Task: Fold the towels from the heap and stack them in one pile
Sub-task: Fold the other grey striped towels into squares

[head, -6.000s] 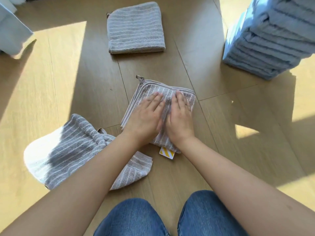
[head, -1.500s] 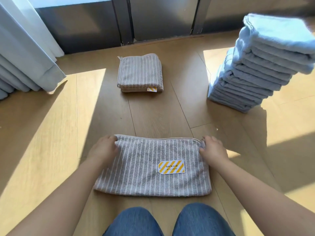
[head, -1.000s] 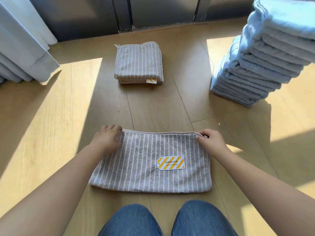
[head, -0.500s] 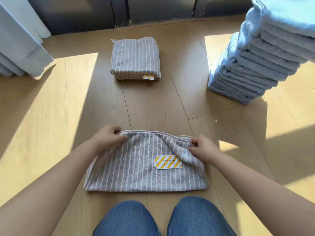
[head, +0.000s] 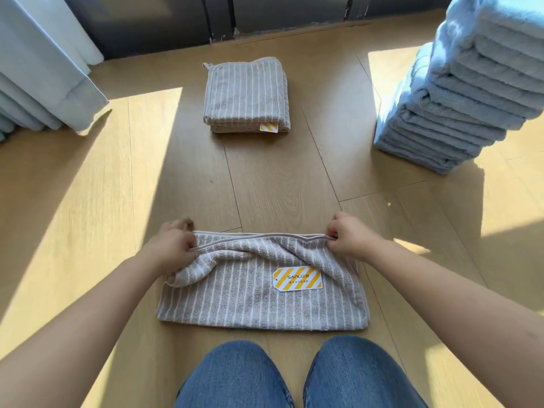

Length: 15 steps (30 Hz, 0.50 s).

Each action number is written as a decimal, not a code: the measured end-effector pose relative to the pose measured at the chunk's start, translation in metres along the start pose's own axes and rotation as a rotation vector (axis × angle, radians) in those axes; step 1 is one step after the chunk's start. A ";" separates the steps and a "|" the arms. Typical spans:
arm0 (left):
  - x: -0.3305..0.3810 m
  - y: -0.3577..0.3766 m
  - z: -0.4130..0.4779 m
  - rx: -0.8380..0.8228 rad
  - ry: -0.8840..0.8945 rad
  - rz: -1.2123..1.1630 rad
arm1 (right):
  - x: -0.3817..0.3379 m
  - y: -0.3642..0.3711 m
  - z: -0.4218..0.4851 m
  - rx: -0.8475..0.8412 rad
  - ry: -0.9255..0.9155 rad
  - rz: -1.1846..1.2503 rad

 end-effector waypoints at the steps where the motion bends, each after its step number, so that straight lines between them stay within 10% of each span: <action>1: 0.001 -0.001 0.001 0.014 0.025 -0.017 | 0.000 0.001 0.000 -0.021 0.008 0.004; 15: 0.018 0.001 -0.007 -0.072 -0.092 -0.338 | 0.016 -0.006 -0.017 -0.056 0.088 0.097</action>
Point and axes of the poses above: each hand's wrist, its own z-axis towards the middle knuckle, its own y-axis out of the palm, x = y × z, the point moved 3 cm from there along z, towards the middle knuckle, and after that the axes turned 6 degrees about y, right-handed, at the moved point
